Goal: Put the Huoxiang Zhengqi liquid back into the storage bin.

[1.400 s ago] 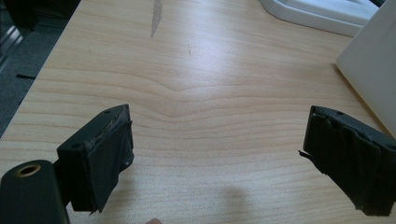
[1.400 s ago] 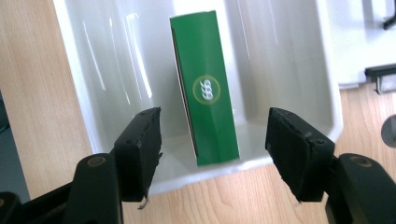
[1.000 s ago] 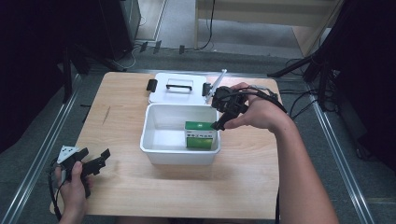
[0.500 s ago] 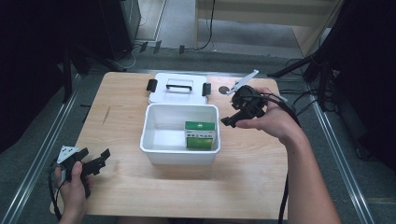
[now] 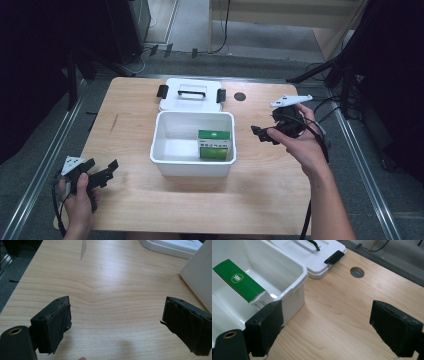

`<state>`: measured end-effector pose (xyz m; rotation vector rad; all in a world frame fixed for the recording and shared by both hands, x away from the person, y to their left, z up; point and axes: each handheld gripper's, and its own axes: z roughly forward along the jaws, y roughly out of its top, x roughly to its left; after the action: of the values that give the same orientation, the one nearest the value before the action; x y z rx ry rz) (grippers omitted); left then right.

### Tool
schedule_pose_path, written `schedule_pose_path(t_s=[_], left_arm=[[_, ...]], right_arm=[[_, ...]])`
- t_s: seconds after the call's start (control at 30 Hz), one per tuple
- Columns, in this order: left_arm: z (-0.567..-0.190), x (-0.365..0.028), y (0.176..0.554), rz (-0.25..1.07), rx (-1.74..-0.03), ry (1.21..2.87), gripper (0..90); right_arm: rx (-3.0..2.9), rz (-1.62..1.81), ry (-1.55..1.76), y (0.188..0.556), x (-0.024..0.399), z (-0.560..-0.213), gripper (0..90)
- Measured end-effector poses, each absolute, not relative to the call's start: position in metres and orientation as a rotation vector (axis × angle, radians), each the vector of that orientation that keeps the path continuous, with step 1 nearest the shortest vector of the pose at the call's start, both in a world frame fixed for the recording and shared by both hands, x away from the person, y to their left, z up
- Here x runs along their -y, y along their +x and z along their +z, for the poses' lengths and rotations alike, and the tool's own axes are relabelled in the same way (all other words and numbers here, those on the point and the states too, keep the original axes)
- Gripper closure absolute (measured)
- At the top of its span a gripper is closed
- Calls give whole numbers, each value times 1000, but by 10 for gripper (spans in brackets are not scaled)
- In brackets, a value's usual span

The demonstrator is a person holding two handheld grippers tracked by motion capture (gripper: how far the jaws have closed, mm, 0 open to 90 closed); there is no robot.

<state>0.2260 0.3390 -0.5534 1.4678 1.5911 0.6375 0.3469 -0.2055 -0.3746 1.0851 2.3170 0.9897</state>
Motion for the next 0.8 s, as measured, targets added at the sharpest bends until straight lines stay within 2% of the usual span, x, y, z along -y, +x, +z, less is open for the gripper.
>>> schedule_pose_path(t_s=[0.27, 0.8], left_arm=[[-553, -339, 226, 638, -1593, 1465, 92], [-553, -338, 226, 639, -1594, 1467, 92]], right_arm=[[-2155, 1072, 1095, 325, 226, -392, 0], [-1971, 1106, 1262, 292, 275, -446, 0]])
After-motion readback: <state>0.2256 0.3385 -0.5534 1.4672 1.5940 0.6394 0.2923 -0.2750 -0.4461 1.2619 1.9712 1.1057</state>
